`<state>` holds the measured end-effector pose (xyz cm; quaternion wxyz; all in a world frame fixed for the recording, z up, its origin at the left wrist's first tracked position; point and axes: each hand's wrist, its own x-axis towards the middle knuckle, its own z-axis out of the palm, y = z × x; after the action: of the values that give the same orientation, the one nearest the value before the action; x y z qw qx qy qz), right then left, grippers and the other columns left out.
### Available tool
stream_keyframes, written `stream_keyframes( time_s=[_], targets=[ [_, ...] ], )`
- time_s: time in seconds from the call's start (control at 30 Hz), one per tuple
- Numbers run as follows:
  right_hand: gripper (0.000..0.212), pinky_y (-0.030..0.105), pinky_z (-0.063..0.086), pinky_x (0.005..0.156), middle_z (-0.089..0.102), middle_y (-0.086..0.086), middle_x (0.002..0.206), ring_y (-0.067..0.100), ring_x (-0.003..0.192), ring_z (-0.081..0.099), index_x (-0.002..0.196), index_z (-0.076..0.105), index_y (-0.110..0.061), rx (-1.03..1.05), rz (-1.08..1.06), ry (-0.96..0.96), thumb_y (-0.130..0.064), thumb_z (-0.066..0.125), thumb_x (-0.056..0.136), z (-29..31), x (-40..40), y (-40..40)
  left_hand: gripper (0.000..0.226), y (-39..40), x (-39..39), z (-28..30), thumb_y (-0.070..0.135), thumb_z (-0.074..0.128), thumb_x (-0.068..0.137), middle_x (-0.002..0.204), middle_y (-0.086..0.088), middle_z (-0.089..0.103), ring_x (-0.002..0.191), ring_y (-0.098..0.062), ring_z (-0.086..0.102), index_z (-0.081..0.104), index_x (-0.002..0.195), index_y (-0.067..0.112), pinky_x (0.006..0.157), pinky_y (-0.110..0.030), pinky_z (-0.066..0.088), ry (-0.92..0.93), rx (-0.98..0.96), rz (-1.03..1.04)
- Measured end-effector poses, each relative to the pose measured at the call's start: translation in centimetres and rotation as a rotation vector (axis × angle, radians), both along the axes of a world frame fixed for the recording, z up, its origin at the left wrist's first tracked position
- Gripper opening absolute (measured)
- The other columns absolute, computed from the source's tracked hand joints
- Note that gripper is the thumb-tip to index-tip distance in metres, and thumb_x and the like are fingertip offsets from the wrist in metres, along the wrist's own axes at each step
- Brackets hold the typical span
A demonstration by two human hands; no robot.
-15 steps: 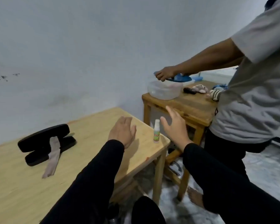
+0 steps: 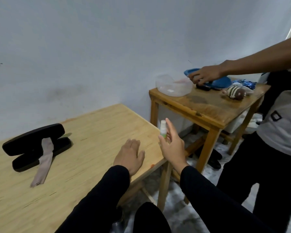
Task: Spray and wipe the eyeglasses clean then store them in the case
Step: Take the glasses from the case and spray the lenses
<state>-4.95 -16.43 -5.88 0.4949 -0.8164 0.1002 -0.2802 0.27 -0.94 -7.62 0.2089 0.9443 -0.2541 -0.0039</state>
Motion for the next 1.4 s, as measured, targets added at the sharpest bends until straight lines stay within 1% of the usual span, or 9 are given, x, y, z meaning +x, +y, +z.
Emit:
stream_keyframes(
  time_s=[0.27, 0.47, 0.53, 0.73, 0.83, 1.1, 1.2, 1.27, 1.4],
  targets=[
    [0.053, 0.019, 0.033, 0.100, 0.045, -0.001, 0.143, 0.005, 0.126, 0.041, 0.145, 0.033, -0.028, -0.142, 0.029, -0.017, -0.023, 0.052, 0.096, 0.4, 1.2, 0.1, 0.038, -2.5, 0.4, 3.6, 0.034, 0.037, 0.098, 0.134, -0.002, 0.054, 0.123, -0.016, 0.047, 0.050, 0.129, 0.017, 0.104, -0.026, 0.033, 0.023, -0.433, 0.044],
    [0.052, -0.001, 0.026, 0.095, 0.042, -0.016, 0.137, -0.017, 0.121, 0.035, 0.146, 0.029, -0.029, -0.149, 0.094, -0.047, -0.024, 0.047, 0.098, 1.1, 1.6, 0.3, 0.029, -5.5, 0.7, 7.1, 0.036, 0.043, 0.096, 0.105, 0.008, 0.064, 0.091, -0.001, 0.055, 0.060, 0.116, 0.023, 0.067, 0.000, 0.040, 0.149, -0.734, 0.002],
    [0.053, -0.002, 0.027, 0.092, 0.041, -0.020, 0.133, -0.025, 0.113, 0.037, 0.147, 0.026, -0.031, -0.154, 0.111, -0.035, -0.025, 0.047, 0.098, 1.5, 1.6, 0.1, 0.027, -5.9, 0.9, 7.5, 0.034, 0.046, 0.095, 0.101, 0.006, 0.065, 0.091, -0.005, 0.058, 0.062, 0.111, 0.021, 0.073, -0.009, 0.042, 0.173, -0.785, 0.037],
    [0.054, 0.004, 0.023, 0.100, 0.039, -0.002, 0.149, 0.001, 0.133, 0.033, 0.149, 0.020, -0.026, -0.205, 0.148, -0.032, -0.023, 0.042, 0.100, 2.0, 1.6, 0.3, 0.019, -6.1, 1.6, 8.6, 0.029, 0.051, 0.093, 0.100, 0.003, 0.067, 0.090, -0.008, 0.059, 0.066, 0.100, 0.019, 0.068, -0.013, 0.044, 0.330, -0.881, 0.124],
    [0.055, -0.007, 0.022, 0.090, 0.045, 0.002, 0.144, -0.001, 0.123, 0.037, 0.149, 0.018, -0.023, -0.291, 0.121, -0.052, -0.018, 0.041, 0.100, 2.0, 1.7, 0.6, 0.016, -6.1, 1.7, 9.0, 0.026, 0.052, 0.093, 0.100, 0.003, 0.066, 0.093, -0.010, 0.060, 0.066, 0.098, 0.020, 0.073, -0.018, 0.045, 0.354, -0.905, 0.152],
    [0.058, 0.021, 0.043, 0.076, 0.055, 0.007, 0.111, 0.014, 0.093, 0.054, 0.150, 0.014, -0.022, -0.410, 0.054, -0.105, -0.018, 0.041, 0.099, 1.4, 2.0, 1.0, 0.019, -6.7, 1.5, 9.1, 0.021, 0.053, 0.092, 0.102, 0.004, 0.065, 0.099, -0.014, 0.059, 0.067, 0.104, 0.016, 0.084, -0.024, 0.048, 0.496, -1.027, 0.231],
    [0.056, 0.025, 0.044, 0.067, 0.053, 0.005, 0.101, 0.014, 0.080, 0.052, 0.150, 0.014, -0.024, -0.493, 0.028, -0.105, -0.028, 0.036, 0.098, 0.8, 1.5, 1.0, 0.017, -6.0, 2.4, 9.8, 0.013, 0.056, 0.088, 0.092, 0.003, 0.069, 0.091, -0.015, 0.062, 0.070, 0.083, 0.021, 0.083, -0.027, 0.050, 0.569, -1.171, 0.271],
    [0.056, 0.023, 0.039, 0.072, 0.049, 0.000, 0.105, 0.012, 0.085, 0.050, 0.148, 0.009, -0.031, -0.502, 0.041, -0.051, -0.030, 0.035, 0.099, -0.3, 0.1, 0.9, 0.017, -4.2, 5.0, 10.8, 0.011, 0.059, 0.084, 0.091, -0.002, 0.072, 0.090, -0.020, 0.065, 0.068, 0.073, 0.022, 0.090, -0.034, 0.049, 0.486, -1.287, 0.346],
    [0.056, 0.027, 0.039, 0.085, 0.049, -0.002, 0.119, 0.019, 0.110, 0.053, 0.146, 0.012, -0.034, -0.347, 0.058, 0.003, -0.029, 0.040, 0.099, -0.8, -0.9, -0.2, 0.010, -0.7, 7.1, 12.2, 0.025, 0.061, 0.087, 0.093, 0.006, 0.070, 0.098, -0.012, 0.063, 0.068, 0.094, 0.022, 0.091, -0.028, 0.047, 0.284, -1.030, 0.225]
  ],
)
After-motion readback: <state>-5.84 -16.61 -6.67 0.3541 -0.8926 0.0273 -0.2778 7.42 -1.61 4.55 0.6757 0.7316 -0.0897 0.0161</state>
